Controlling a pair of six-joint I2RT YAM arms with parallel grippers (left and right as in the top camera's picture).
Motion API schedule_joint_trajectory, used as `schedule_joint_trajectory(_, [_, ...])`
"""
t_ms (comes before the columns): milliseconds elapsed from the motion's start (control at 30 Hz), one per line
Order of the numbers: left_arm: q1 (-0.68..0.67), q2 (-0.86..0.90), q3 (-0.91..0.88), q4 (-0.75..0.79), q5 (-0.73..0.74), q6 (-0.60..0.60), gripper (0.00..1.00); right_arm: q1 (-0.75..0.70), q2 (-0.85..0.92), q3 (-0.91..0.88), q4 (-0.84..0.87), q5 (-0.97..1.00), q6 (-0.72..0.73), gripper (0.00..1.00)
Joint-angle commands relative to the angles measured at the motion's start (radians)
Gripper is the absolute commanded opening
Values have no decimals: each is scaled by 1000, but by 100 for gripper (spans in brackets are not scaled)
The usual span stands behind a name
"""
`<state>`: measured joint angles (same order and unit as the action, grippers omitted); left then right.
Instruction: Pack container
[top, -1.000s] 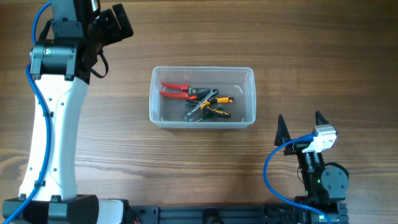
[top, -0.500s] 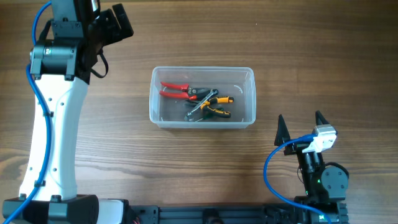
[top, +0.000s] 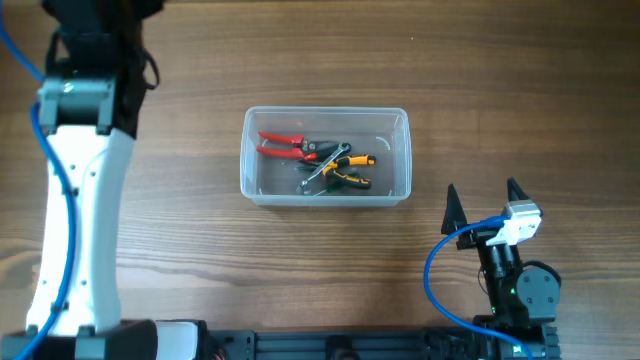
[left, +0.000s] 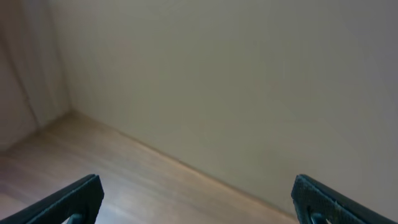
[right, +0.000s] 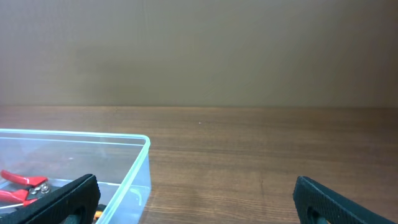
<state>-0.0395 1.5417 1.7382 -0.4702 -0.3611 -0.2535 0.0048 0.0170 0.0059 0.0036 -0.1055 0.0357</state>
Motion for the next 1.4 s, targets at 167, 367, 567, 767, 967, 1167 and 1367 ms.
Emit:
schedule_joint_trajectory(167, [60,-322,-7,-92,-53,-5,100,-5,-14,0,4,-14,-9,100])
schedule_joint_trajectory(367, [62,-550,-7,-298,-52,-26,100,-4,-14,0,4,-14,-9,100])
schedule_joint_trajectory(567, [76,-771,-50,-431,-52,-47,100,-4,-14,0,4,-14,-9,100])
schedule_joint_trajectory(767, [110,-948,-339,-292,-52,-125,100,-5,-14,0,4,-14,-9,100])
schedule_joint_trajectory(967, [109,-1049,-719,-53,-51,-279,100,-5,-14,0,4,-14,-8,100])
schedule_joint_trajectory(1167, [109,-1107,-1077,227,8,-413,100,-4,-14,0,4,-14,-9,100])
schedule_joint_trajectory(1367, [109,-1209,-1279,332,85,-436,100,-4,-14,0,4,-14,-9,100])
